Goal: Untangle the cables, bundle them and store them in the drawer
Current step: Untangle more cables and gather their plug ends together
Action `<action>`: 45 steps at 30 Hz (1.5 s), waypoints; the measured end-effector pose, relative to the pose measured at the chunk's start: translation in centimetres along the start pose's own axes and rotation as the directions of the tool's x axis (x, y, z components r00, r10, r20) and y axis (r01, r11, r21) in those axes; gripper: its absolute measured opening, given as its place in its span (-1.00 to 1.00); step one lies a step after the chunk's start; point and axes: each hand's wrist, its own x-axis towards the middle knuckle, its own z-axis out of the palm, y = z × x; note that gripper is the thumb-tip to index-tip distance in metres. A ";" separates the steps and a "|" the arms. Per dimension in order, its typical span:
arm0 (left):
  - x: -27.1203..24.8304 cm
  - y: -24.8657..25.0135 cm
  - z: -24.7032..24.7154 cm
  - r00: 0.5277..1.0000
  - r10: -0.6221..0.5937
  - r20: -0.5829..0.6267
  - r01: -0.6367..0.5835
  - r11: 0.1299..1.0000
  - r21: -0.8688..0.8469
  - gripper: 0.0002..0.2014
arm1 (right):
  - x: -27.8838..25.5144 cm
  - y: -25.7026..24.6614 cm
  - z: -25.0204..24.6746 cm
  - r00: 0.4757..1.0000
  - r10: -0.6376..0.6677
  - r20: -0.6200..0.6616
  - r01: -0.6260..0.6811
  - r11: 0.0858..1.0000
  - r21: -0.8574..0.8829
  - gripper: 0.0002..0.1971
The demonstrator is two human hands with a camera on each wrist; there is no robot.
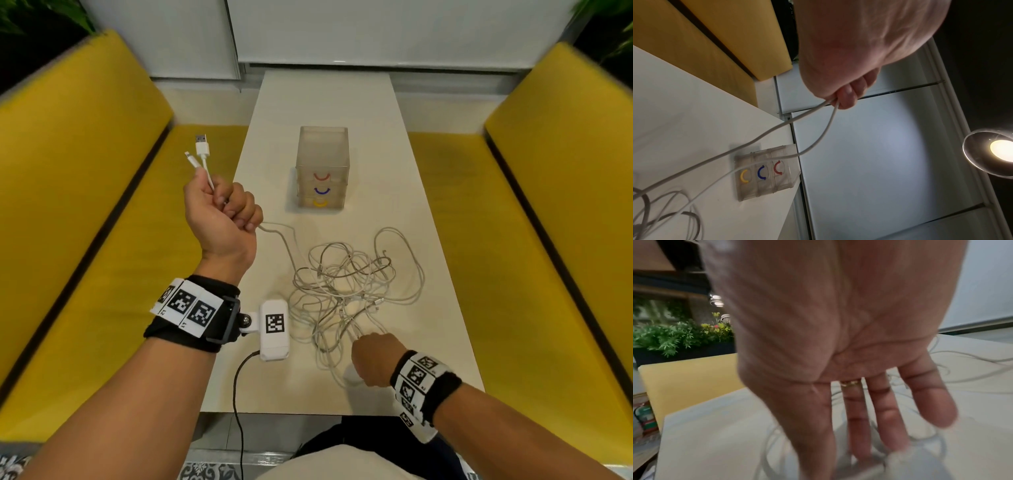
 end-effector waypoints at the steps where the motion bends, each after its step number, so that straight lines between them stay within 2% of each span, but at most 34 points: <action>1: 0.0 0.0 0.1 1.000 0.000 0.002 0.000 1.000 -0.001 -0.54 | 0.0 0.1 0.1 0.999 0.003 -0.046 -0.004 1.000 -0.017 -0.78; 4: -0.2 -0.2 0.1 1.000 -0.002 0.010 0.002 1.000 0.007 -0.54 | -0.6 0.8 -1.4 0.997 -0.032 -0.073 0.034 0.999 0.032 -0.80; 7: -0.5 -0.6 0.1 0.999 -0.024 0.028 0.024 1.000 0.011 -0.55 | -1.7 1.2 -4.3 0.992 -0.085 -0.090 0.110 0.937 0.330 -0.84; 8: -0.6 -0.8 0.1 0.999 -0.032 0.035 0.032 0.999 0.014 -0.55 | -2.1 1.3 -5.2 0.987 -0.099 -0.126 0.148 0.860 0.489 -0.83; 9: -0.7 -1.1 0.1 0.998 -0.039 0.043 0.038 0.999 0.019 -0.55 | -2.5 1.4 -5.9 0.980 -0.118 -0.162 0.196 0.738 0.646 -0.81; 11: -1.0 -1.6 0.2 0.997 -0.052 0.061 0.050 0.998 0.027 -0.55 | -3.5 1.7 -7.3 0.958 -0.136 -0.251 0.285 0.514 0.809 -0.83; 15: -1.6 -2.5 0.3 0.992 -0.089 0.087 0.086 0.996 0.040 -0.57 | -4.5 2.0 -9.5 0.910 -0.137 -0.391 0.414 0.276 0.868 -0.87; 18: -1.9 -3.1 0.5 0.990 -0.102 0.098 0.097 0.994 0.058 -0.62 | -4.6 2.5 -10.1 0.897 -0.149 -0.417 0.426 0.034 0.904 -0.79; 20: -1.9 -3.3 0.5 0.988 -0.114 0.102 0.108 0.992 0.065 -0.63 | -4.8 2.7 -10.5 0.886 -0.162 -0.434 0.430 -0.060 0.901 -0.72; 22: -2.1 -3.6 0.5 0.987 -0.120 0.111 0.113 0.991 0.065 -0.63 | -5.1 2.6 -10.9 0.861 -0.140 -0.489 0.485 -0.066 0.872 -0.69; 24: -2.2 -3.8 0.5 0.985 -0.121 0.125 0.113 0.991 0.071 -0.64 | -5.4 2.2 -11.4 0.824 -0.056 -0.564 0.561 -0.058 0.826 -0.80; 26: -2.3 -4.1 0.6 0.983 -0.127 0.133 0.117 0.989 0.086 -0.67 | -6.0 1.7 -12.4 0.762 0.078 -0.643 0.647 -0.048 0.761 -0.89; 27: -2.4 -4.2 0.7 0.982 -0.127 0.136 0.114 0.988 0.099 -0.69 | -6.2 1.5 -13.0 0.718 0.141 -0.681 0.691 -0.030 0.722 -0.86; 30: -2.7 -4.5 1.1 0.983 -0.112 0.148 0.091 0.985 0.144 -0.70 | -6.9 1.1 -15.1 0.591 0.242 -0.769 0.770 0.115 0.628 -0.72; 33: -3.1 -4.7 1.8 0.980 -0.087 0.182 0.055 0.983 0.173 -0.65 | -7.3 0.3 -17.0 0.521 0.270 -0.810 0.782 0.230 0.580 -0.81; 35: -3.3 -4.7 2.3 0.978 -0.076 0.192 0.038 0.980 0.194 -0.62 | -7.4 -0.3 -17.7 0.485 0.287 -0.826 0.791 0.259 0.554 -0.79; 37: -3.4 -4.6 2.6 0.976 -0.059 0.208 0.010 0.974 0.226 -0.60 | -7.3 -0.8 -18.2 0.462 0.323 -0.826 0.794 0.265 0.547 -0.78; 39: -3.7 -4.7 2.8 0.973 -0.026 0.228 -0.042 0.957 0.287 -0.58 | -6.9 -1.3 -18.6 0.461 0.377 -0.803 0.786 0.247 0.567 -0.85; 42: -3.8 -4.8 3.0 0.985 -0.002 0.174 -0.058 0.939 0.340 -0.65 | -6.5 -1.9 -18.9 0.464 0.412 -0.785 0.770 0.251 0.587 -0.88; 45: -3.5 -4.6 3.2 0.993 0.004 0.121 -0.053 0.915 0.400 -0.75 | -6.5 -2.1 -18.9 0.481 0.392 -0.784 0.769 0.240 0.592 -0.96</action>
